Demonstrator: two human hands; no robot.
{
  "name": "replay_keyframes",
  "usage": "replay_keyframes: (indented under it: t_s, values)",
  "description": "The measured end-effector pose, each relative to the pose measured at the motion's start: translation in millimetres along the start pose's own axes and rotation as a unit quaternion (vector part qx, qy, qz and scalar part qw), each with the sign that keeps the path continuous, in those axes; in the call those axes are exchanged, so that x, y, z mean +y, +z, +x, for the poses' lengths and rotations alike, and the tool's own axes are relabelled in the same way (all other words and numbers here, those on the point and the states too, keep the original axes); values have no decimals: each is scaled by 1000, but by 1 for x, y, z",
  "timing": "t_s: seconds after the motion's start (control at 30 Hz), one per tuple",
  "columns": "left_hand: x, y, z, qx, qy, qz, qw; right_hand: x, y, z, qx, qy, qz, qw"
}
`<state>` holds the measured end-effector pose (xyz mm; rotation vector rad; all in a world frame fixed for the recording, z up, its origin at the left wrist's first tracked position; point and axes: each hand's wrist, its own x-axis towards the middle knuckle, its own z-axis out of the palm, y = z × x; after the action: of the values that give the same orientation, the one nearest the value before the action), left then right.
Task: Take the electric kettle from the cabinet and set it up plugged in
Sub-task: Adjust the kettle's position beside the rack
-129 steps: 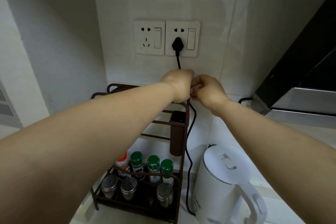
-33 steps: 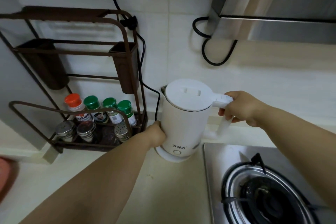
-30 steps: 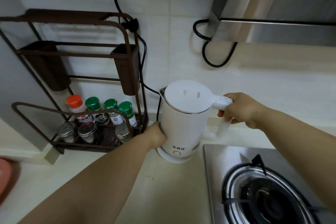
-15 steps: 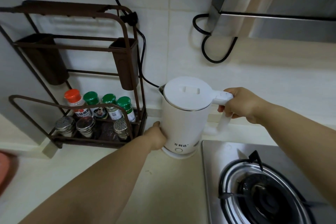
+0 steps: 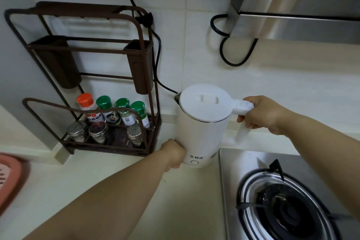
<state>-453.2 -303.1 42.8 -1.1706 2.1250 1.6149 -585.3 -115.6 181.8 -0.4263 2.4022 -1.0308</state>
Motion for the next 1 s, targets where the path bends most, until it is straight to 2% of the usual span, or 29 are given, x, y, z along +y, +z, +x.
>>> replay_keyframes:
  t_s: [0.17,0.33,0.5,0.6,0.73,0.93,1.0]
  values:
    - [0,-9,-7,7,1,-57,998,-6,17,-2,6,-7,19,1000]
    - [0,-18,-2,78,6,-76,994,-8,27,-6,-23,-22,48,998]
    - [5,-14,-7,107,0,-126,986,-7,29,-6,-40,-38,61,997]
    - [11,-12,-11,147,29,-131,980,-7,28,-4,-50,-44,63,996]
    - [21,-15,-19,126,86,-128,980,-11,27,3,-41,-42,67,996]
    - [25,-22,-30,80,75,-130,985,-11,28,6,-34,-16,56,998]
    - [29,-24,-34,97,94,-133,982,-7,26,4,-27,2,78,997]
